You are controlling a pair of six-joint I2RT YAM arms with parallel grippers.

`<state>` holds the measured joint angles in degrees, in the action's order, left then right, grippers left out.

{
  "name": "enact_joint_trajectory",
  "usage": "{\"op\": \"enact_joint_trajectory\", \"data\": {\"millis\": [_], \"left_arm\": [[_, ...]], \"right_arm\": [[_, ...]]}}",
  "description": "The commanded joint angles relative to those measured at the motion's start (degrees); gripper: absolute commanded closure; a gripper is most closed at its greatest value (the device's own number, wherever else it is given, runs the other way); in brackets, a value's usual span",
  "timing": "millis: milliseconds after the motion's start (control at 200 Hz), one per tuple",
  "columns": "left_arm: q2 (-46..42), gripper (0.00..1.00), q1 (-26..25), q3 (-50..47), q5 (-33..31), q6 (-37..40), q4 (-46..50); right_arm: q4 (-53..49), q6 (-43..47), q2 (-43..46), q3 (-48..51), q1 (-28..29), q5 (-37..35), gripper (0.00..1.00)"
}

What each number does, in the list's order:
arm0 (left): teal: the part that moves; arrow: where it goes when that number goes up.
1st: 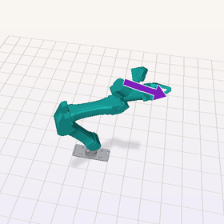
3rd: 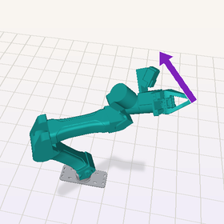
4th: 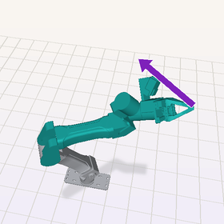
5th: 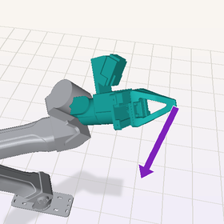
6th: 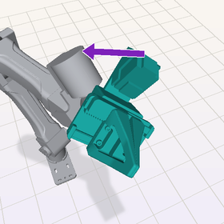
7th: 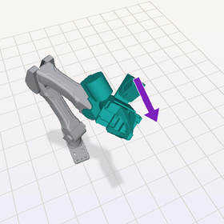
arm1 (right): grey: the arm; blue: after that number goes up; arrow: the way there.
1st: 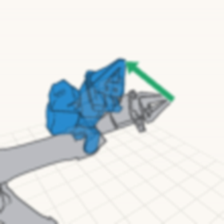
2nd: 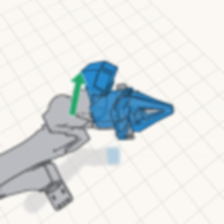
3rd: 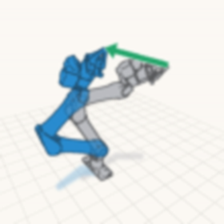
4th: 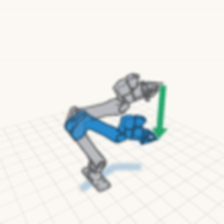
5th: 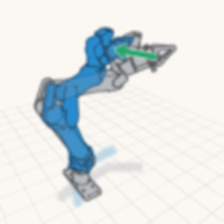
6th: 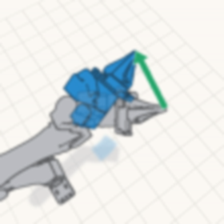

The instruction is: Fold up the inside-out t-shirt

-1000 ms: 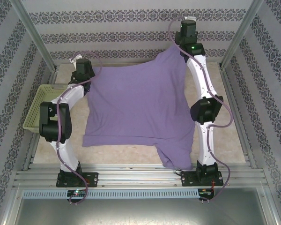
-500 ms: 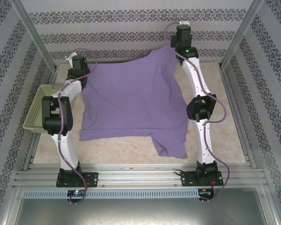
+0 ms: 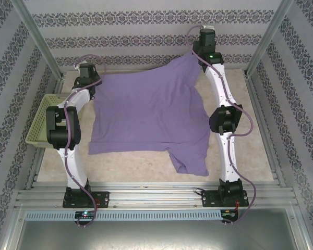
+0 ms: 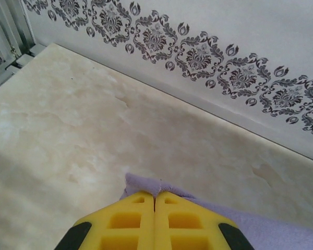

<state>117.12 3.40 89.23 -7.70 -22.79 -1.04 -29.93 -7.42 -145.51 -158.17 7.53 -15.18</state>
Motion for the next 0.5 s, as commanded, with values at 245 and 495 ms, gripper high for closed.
{"op": "enact_joint_trajectory", "data": {"millis": [245, 495], "left_arm": [[-26.33, 1.00, -1.08, -17.21, 5.06, -9.13, -3.63], [-52.93, 1.00, -5.02, -24.98, -0.46, -8.91, 1.35]], "right_arm": [[8.01, -1.75, 34.09, 32.16, 3.53, -1.69, 1.00], [13.18, 1.26, 61.18, 49.54, 9.32, -9.58, 1.00]]}}
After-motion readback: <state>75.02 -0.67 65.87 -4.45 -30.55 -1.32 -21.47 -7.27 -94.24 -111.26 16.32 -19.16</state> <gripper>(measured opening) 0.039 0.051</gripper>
